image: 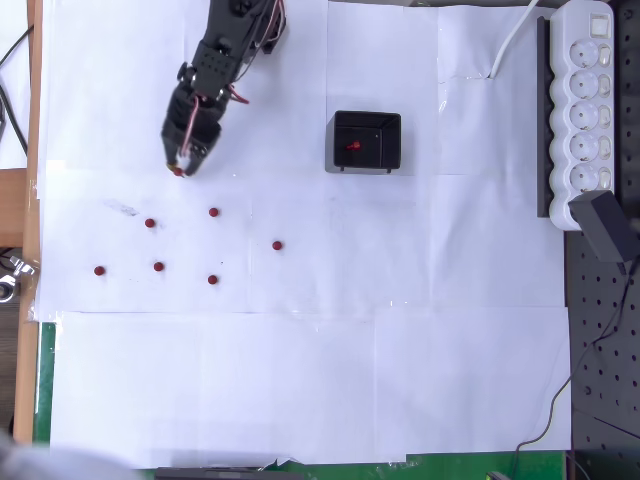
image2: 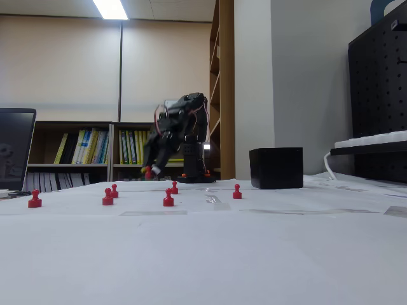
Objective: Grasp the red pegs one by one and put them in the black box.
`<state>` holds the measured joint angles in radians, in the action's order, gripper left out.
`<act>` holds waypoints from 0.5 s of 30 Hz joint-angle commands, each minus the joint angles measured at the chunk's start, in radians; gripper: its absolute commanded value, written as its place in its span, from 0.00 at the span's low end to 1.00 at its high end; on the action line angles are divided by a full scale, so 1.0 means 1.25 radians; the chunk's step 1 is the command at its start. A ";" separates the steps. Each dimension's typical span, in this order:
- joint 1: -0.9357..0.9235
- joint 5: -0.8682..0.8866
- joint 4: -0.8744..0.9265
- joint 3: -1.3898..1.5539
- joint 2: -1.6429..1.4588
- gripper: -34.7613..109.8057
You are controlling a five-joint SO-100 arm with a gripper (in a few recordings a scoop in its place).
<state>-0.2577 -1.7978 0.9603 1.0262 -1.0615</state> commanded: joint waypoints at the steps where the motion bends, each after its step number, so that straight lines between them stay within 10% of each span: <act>1: 0.140 -0.098 0.345 0.268 0.036 0.24; 5: 0.361 -0.212 0.562 0.457 -0.029 0.24; 15: 0.736 -0.437 0.557 0.655 -0.287 0.24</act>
<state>0.5538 -2.2672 1.6690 1.7349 -1.3392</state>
